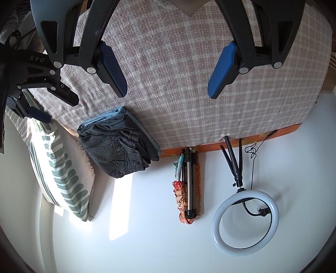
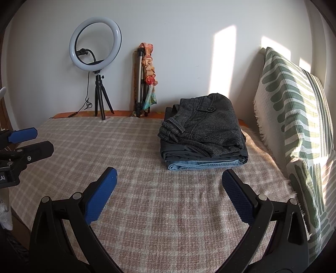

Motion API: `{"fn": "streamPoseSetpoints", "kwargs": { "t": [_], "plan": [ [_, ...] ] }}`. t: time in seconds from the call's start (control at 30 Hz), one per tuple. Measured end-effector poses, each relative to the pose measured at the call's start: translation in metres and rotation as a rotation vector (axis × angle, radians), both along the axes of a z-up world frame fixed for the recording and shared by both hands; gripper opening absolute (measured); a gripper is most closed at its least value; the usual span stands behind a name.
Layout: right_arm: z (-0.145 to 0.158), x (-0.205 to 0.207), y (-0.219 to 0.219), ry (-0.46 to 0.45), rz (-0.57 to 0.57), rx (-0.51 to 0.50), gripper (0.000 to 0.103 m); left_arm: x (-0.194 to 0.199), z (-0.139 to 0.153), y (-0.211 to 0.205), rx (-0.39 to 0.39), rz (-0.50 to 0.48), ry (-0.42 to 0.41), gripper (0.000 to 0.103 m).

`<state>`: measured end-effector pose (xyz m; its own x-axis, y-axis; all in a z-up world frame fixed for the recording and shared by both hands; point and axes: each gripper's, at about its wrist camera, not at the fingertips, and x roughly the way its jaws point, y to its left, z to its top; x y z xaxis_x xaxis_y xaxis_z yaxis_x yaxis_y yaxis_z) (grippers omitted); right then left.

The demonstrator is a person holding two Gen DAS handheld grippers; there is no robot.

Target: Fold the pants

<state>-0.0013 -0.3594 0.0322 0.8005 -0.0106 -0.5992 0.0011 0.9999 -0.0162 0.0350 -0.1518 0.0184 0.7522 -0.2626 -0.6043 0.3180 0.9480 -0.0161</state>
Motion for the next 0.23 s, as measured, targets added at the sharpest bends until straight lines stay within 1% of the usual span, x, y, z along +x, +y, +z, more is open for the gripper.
{"fn": "streamPoseSetpoints", "kwargs": {
  "t": [0.23],
  "plan": [
    [-0.0025,0.0009,0.004,0.004,0.007,-0.002,0.102,-0.0001,-0.0001,0.0048,0.004,0.011,0.0,0.078]
  ]
}}
